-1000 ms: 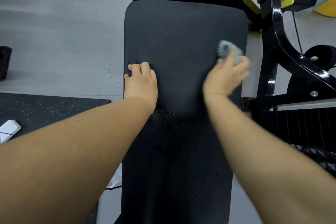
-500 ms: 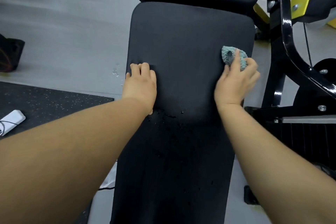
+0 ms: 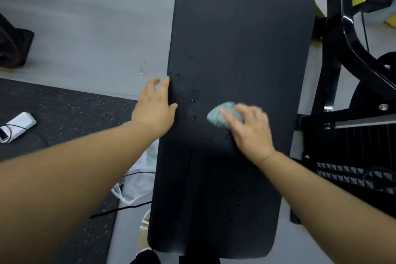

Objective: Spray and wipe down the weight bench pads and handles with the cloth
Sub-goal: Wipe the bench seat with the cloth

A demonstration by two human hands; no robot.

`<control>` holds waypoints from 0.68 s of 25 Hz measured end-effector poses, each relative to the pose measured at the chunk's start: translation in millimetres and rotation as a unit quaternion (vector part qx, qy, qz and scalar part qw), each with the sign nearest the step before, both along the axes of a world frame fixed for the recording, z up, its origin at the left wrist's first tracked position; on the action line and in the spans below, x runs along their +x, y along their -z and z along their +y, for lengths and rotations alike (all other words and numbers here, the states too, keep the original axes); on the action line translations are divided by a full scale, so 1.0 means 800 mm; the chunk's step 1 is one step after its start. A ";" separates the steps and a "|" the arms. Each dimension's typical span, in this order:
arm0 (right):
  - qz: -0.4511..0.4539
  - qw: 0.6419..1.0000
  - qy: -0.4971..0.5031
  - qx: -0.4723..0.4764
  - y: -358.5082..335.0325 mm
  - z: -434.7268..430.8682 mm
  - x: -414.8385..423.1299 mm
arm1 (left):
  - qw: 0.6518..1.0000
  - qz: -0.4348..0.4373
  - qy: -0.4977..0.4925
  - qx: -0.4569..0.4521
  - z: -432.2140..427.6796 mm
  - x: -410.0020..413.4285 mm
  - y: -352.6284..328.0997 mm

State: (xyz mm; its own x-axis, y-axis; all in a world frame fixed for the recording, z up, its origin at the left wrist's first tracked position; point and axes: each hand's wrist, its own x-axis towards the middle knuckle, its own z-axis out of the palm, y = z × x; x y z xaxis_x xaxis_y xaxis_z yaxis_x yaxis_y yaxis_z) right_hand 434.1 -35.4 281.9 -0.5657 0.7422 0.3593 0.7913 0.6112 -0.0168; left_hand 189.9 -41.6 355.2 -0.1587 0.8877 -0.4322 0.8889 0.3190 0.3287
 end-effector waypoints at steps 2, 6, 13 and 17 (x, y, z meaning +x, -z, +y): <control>0.059 0.985 0.161 0.012 -0.012 0.045 -0.043 | 0.992 -0.099 -0.057 -0.050 -0.036 -0.008 0.011; 0.149 0.933 0.317 -0.085 -0.036 0.083 -0.170 | 0.974 -0.193 -0.088 -0.084 -0.065 -0.013 0.021; 0.010 0.996 -0.029 -0.080 0.022 -0.127 -0.096 | 0.953 -0.242 -0.130 -0.129 -0.067 -0.026 0.037; -0.033 0.997 -0.067 -0.025 0.012 -0.064 -0.085 | 0.938 -0.268 -0.166 -0.148 -0.062 -0.029 0.052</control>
